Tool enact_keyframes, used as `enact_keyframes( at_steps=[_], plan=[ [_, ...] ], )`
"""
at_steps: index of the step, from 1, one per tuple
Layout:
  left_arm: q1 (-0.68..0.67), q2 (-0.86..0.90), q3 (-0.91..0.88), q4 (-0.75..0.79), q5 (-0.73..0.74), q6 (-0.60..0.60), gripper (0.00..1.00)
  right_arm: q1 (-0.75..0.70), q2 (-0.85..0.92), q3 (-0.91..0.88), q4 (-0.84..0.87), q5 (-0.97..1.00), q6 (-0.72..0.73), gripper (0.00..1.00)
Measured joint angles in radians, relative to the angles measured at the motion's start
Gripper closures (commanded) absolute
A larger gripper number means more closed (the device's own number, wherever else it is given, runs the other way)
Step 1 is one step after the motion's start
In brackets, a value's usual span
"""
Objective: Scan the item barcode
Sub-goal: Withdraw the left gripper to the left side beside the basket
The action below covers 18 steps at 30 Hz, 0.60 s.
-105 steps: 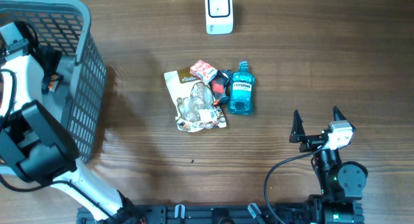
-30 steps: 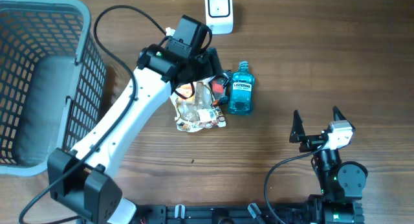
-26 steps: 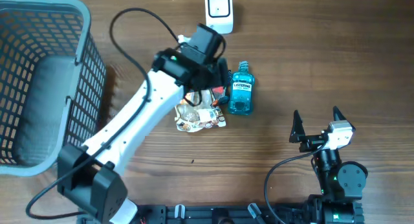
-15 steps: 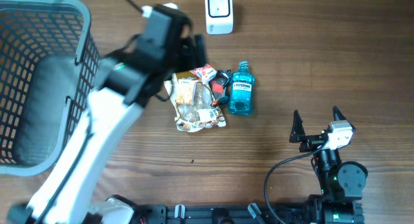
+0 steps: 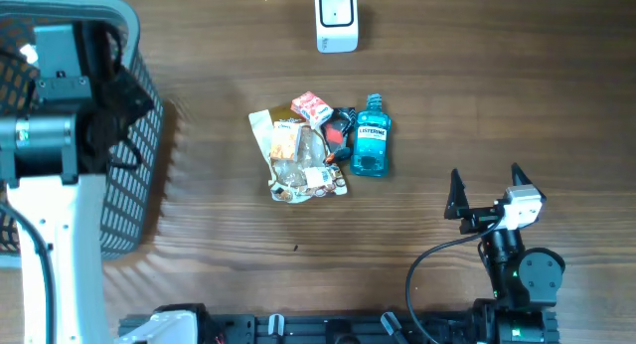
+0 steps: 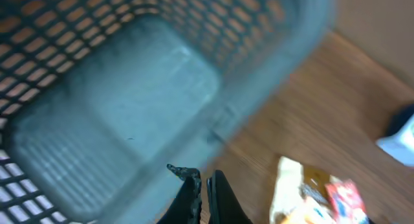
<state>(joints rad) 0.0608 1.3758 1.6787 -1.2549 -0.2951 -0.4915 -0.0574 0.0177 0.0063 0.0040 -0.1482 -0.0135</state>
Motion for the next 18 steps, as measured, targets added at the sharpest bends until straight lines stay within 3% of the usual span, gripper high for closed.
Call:
enact_keyframes(
  at_steps=[6,11,15,18],
  plan=[
    [0.137,0.095,0.0,0.04,-0.013,-0.004,0.96,0.0,0.0,0.0,0.0,0.0,0.0,0.0],
    [0.169,0.146,-0.002,0.092,0.073,0.017,0.96,0.0,0.0,0.0,0.0,0.0,0.0,0.0],
    [0.169,0.081,0.004,0.129,0.111,0.036,0.96,0.0,0.0,0.0,0.0,0.0,0.0,0.0],
    [0.169,-0.037,0.015,0.105,0.222,0.043,0.96,0.0,0.0,0.0,0.0,0.0,0.0,0.0]
  ],
)
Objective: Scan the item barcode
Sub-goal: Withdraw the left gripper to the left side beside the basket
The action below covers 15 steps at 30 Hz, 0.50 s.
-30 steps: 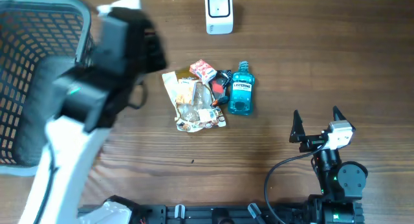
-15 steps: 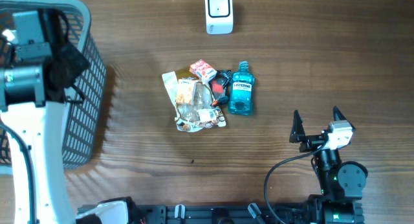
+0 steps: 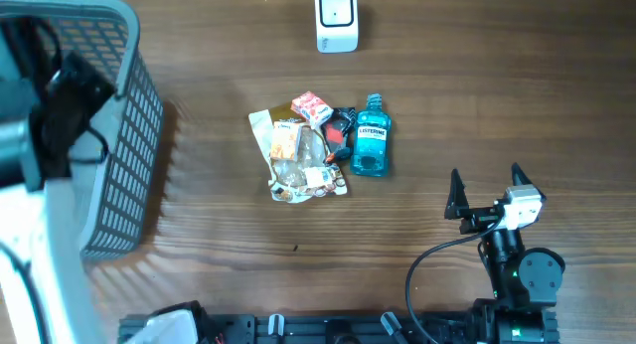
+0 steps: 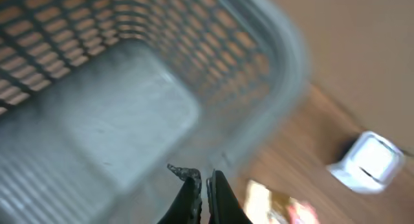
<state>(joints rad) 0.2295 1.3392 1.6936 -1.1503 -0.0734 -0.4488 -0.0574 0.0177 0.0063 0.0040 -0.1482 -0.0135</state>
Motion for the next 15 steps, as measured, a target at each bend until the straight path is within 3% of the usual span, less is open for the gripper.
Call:
enact_keyframes(
  at_steps=[3,5,15],
  plan=[
    [-0.051,-0.097,0.03,-0.178,0.171,0.037,0.96,0.0,0.0,0.0,0.0,0.0,0.0,0.0],
    [-0.094,-0.097,0.03,-0.264,0.185,0.055,0.96,0.0,0.0,0.0,0.0,0.0,0.0,0.0],
    [-0.129,0.107,-0.056,-0.262,-0.087,0.071,0.96,0.0,0.0,0.0,0.0,0.0,0.0,0.0]
  ],
)
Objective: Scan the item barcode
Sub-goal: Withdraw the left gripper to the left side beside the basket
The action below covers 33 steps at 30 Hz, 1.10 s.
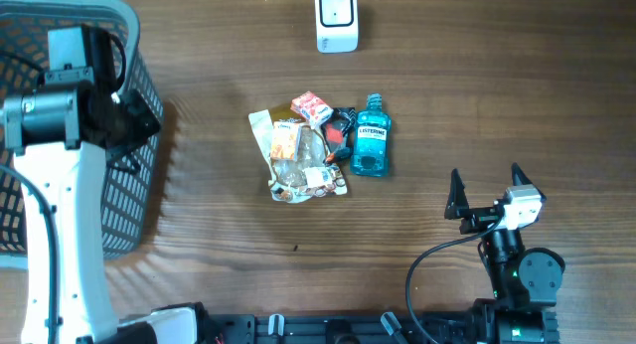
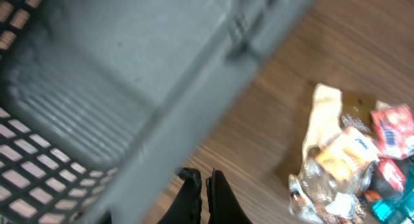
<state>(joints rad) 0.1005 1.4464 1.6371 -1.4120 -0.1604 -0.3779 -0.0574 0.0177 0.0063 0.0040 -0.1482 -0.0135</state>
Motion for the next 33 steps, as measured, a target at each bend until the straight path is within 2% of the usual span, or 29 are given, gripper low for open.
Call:
enact_keyframes(
  at_steps=[11,21,22,24,25,28,33],
  plan=[
    [0.002,0.072,-0.001,0.153,-0.031,0.043,0.96,0.0,0.0,0.0,0.0,0.0,0.0,0.0],
    [0.004,0.07,-0.001,0.16,0.014,0.044,0.96,0.0,0.0,0.0,0.0,0.0,0.0,0.0],
    [0.004,0.061,-0.001,0.16,0.057,0.044,0.81,0.0,0.0,0.0,0.0,0.0,0.0,0.0],
    [0.004,0.023,-0.001,0.16,0.15,0.045,0.06,0.0,0.0,0.0,0.0,0.0,0.0,0.0],
    [0.004,-0.003,-0.001,0.16,0.198,0.05,0.0,0.0,0.0,0.0,0.0,0.0,0.0,0.0],
    [0.004,-0.101,0.0,0.12,0.356,0.051,0.0,0.0,0.0,0.0,0.0,0.0,0.0,0.0],
    [0.004,-0.187,0.006,-0.025,0.457,0.051,0.0,0.0,0.0,0.0,0.0,0.0,0.0,0.0]
  ],
)
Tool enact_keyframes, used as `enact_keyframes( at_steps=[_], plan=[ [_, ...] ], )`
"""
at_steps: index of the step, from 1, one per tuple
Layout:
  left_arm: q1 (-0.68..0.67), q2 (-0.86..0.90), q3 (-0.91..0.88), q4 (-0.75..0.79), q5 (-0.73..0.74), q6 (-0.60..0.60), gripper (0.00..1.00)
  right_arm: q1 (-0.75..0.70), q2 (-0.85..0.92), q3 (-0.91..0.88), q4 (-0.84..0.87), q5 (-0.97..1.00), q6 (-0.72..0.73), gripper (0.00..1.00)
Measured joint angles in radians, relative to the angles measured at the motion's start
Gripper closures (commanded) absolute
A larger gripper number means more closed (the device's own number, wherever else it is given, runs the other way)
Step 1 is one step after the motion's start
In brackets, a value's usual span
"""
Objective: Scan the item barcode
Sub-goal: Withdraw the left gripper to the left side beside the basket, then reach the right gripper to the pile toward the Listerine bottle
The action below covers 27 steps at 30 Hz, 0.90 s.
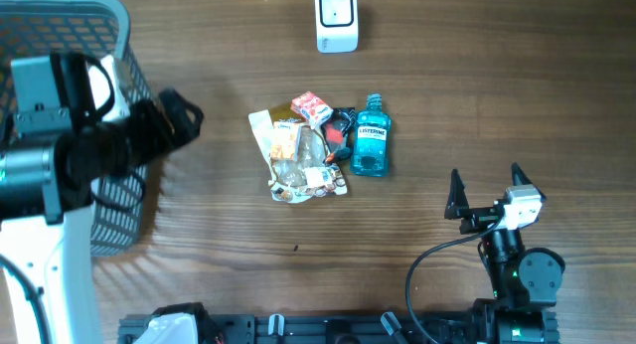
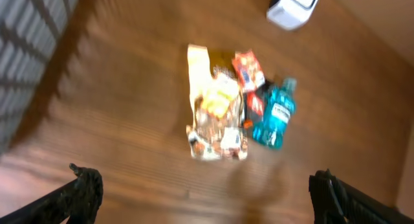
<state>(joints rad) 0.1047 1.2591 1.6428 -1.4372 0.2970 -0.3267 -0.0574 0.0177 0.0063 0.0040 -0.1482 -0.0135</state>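
A pile of items lies mid-table: snack packets [image 1: 298, 160], a small red box [image 1: 312, 107] and a blue Listerine bottle [image 1: 371, 137]. The white scanner [image 1: 336, 18] stands at the far edge. My left gripper [image 1: 179, 115] hangs just right of the basket, open and empty. In the blurred left wrist view its fingers [image 2: 84, 188] are spread wide, with the packets [image 2: 217, 111], the bottle [image 2: 275, 114] and the scanner [image 2: 294, 0] ahead and below. My right gripper [image 1: 486, 180] rests open at the near right, holding nothing.
A grey mesh basket [image 1: 129, 200] stands at the left edge, partly under my left arm; its wall [image 2: 26, 30] shows at the top left of the left wrist view. Bare wood lies between the basket and the pile.
My left gripper was shut over the basket's rim; now it is open and has moved right, off the basket, facing the pile. The right arm and the items have not moved.
My left gripper was shut above the inside of the basket, and was still over it a moment later. Then it was over the basket's rim with the pile coming into view. Now it is open beside the basket. The pile, scanner and right arm stayed put.
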Motion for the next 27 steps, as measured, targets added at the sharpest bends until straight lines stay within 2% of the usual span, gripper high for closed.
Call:
enact_keyframes(
  at_steps=[6,11,18,27],
  plan=[
    [-0.002,-0.051,0.0,-0.106,0.028,0.011,0.0,0.0,0.0,0.0,0.0,0.0,0.0,0.0],
    [-0.049,-0.127,0.0,-0.109,0.027,0.015,0.0,0.0,0.0,0.0,0.0,0.0,0.0,0.0],
    [-0.053,-0.126,0.0,-0.152,-0.09,0.017,0.0,0.0,0.0,0.0,0.0,0.0,0.0,0.0],
    [-0.053,-0.125,0.0,-0.153,-0.11,0.019,0.0,0.0,0.0,0.0,0.0,0.0,0.0,0.0]
  ],
)
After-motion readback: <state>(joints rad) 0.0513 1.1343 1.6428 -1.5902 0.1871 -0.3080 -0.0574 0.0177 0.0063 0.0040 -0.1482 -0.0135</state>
